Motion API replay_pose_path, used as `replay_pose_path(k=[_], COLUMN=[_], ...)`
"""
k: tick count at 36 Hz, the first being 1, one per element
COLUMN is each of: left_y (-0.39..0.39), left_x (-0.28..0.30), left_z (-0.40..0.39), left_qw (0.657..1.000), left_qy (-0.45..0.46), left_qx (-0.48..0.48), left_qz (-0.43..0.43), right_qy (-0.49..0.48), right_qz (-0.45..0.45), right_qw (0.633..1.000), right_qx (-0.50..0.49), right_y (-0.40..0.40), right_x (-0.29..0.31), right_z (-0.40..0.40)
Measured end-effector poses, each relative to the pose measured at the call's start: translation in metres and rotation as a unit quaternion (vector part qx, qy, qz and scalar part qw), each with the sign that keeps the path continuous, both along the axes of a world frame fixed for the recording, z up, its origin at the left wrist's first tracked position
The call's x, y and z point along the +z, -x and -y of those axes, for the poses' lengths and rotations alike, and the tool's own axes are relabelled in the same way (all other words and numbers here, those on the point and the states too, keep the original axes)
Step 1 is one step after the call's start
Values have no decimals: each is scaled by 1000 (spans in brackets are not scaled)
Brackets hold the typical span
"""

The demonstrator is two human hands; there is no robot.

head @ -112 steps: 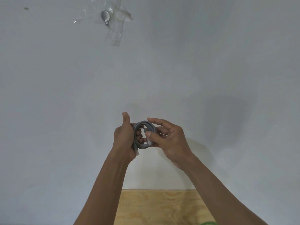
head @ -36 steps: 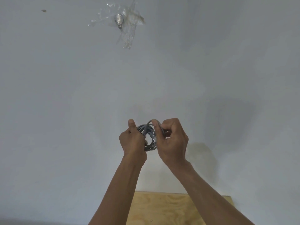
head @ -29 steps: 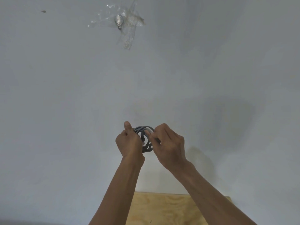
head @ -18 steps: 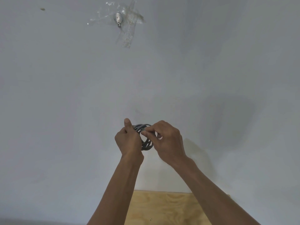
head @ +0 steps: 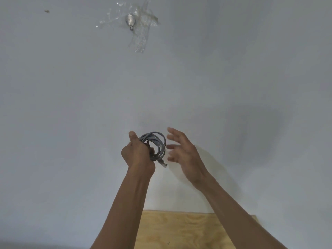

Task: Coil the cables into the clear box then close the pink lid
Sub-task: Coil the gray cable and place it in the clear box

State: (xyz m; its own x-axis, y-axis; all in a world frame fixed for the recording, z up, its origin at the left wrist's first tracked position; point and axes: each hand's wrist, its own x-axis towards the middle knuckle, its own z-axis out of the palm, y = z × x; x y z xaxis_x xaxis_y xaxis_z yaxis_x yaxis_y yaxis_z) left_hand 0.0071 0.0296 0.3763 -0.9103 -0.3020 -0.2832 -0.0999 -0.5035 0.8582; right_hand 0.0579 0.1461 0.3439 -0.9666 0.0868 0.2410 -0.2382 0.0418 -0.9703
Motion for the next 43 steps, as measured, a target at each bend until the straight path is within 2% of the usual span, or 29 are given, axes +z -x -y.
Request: replay_pose_path(k=[4,9,15,20,23,27,29,32,35,40,43], left_y=[5,5,11,11,10,6,5,5,3,-3,-5], left_x=[2,2,-3,-12,-15,-17,-18,-21,-22,-17,-17], left_z=[1,0,6,6,3,-4,-6,-6,-5,-5,-7], left_qw=[1000,1000,997,991,988,986,988,990,993,997,998], left_qy=[-13,-4,28,106,131,152,147,136,115,71,63], left_qx=[15,19,70,68,66,45,29,21,18,-2,-18], left_qz=[-6,-18,-20,-34,-39,-48,-45,-34,-24,-17,-17], right_qy=[-65,-68,-222,-299,-257,-105,-64,-71,-123,-212,-155], right_qz=[23,31,48,-21,-77,-79,-77,-68,-74,-144,-64], right_qw=[997,996,974,954,962,988,990,990,985,940,963], right_qx=[-17,-56,9,-21,-45,-77,-97,-99,-94,-226,-211], right_y=[-5,-7,-20,-24,-22,-15,-11,-8,-9,-7,-6], right_x=[-14,-17,-9,3,10,13,12,9,6,-7,-10], right_z=[8,16,9,9,12,15,16,18,19,21,24])
